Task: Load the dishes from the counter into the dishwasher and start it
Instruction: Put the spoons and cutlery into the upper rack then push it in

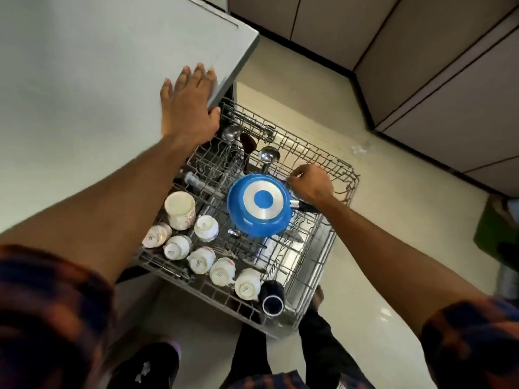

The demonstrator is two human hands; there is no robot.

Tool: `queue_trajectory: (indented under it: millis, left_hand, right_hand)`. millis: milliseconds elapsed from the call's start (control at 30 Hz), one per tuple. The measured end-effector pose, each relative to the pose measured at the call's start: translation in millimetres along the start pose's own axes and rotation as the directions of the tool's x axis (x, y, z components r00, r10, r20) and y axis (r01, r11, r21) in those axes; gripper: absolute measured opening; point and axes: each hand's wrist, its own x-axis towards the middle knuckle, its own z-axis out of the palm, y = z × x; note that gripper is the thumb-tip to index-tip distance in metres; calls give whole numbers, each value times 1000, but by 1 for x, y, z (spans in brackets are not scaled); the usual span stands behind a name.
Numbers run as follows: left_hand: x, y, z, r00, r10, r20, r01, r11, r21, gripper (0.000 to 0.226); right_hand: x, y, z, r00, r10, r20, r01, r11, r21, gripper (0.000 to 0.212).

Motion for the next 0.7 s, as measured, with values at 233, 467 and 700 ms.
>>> queue_trajectory:
  millis: [233, 467, 700]
  left_hand:
    - [-69, -7, -15, 953, -232, -194, 65, 784, -618, 25]
    - [-253, -48, -31, 911, -304, -278, 95, 812, -577, 19]
    - [-469, -72, -45, 802, -569, -182, 452, 776, -439, 13]
  right_hand:
    - [-77, -13, -3, 999, -42, -21, 42, 999, 12, 29]
    - [-154, -63, -8, 963, -269, -11, 269, 963, 25, 21]
    - [-250, -116, 16, 873, -475, 110, 462, 878, 124, 22]
